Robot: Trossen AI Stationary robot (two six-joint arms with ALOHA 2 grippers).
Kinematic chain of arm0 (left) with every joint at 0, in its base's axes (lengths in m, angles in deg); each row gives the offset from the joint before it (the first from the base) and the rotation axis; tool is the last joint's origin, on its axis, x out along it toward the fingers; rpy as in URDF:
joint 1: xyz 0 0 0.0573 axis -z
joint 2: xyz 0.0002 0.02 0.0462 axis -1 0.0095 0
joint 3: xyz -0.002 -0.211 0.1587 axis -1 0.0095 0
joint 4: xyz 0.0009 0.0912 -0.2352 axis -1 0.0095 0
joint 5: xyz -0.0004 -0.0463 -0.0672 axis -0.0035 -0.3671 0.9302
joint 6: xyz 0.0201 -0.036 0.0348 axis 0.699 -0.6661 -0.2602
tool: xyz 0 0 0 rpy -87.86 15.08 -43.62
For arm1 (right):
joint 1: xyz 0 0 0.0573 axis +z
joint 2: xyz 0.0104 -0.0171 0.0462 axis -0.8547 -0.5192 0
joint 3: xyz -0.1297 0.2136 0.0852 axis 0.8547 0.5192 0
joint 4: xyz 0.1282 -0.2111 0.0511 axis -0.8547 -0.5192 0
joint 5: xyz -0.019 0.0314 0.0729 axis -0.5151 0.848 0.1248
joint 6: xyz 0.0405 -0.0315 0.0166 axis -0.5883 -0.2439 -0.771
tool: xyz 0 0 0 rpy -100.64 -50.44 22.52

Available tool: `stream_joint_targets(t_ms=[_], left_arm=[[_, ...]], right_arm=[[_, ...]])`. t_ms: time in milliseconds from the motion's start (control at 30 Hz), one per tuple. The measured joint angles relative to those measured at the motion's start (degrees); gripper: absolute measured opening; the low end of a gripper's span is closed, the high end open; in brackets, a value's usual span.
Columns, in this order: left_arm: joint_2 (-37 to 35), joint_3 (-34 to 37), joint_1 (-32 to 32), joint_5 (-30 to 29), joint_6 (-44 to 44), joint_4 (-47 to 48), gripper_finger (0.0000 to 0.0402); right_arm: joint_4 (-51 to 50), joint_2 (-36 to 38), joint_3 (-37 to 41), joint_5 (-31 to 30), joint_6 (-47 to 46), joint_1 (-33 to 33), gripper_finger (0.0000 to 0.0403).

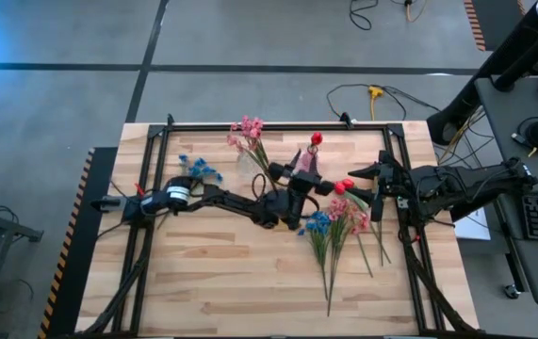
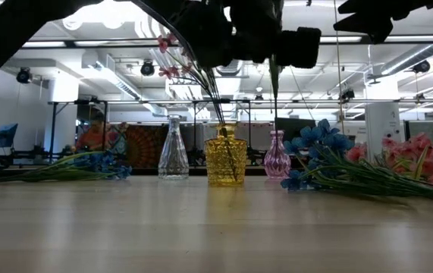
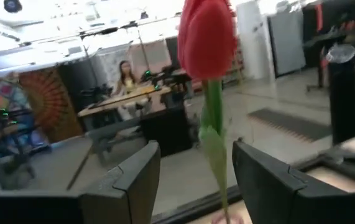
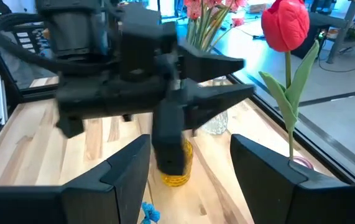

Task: Sort flowers into vase by color
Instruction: Put the left blue flowers into the transparent vase

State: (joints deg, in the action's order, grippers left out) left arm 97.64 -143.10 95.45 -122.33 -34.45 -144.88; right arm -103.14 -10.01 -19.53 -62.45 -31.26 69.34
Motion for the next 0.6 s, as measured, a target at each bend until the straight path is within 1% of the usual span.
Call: stream_joint_targets(t_ms=[300,467,600], left_arm=[[-2.0,0.0,9.4,-0.5,12.7,-1.0,0.0172],[-5.0,0.0,14.5,-0.7,18.9,-1.0,0.0158],[-8.1,1.1,17.6,-2.2,23.6,-1.1,0.0144]], right_arm=[[0.1,-0.2,0.0,0.0,-4.6,0.0,0.0215],[0.2,-1.9,-0.1,-0.1,-8.0,0.0,0.0215],[0.7,-4.0,-0.1,0.0,-10.9,0.0,0.0215]])
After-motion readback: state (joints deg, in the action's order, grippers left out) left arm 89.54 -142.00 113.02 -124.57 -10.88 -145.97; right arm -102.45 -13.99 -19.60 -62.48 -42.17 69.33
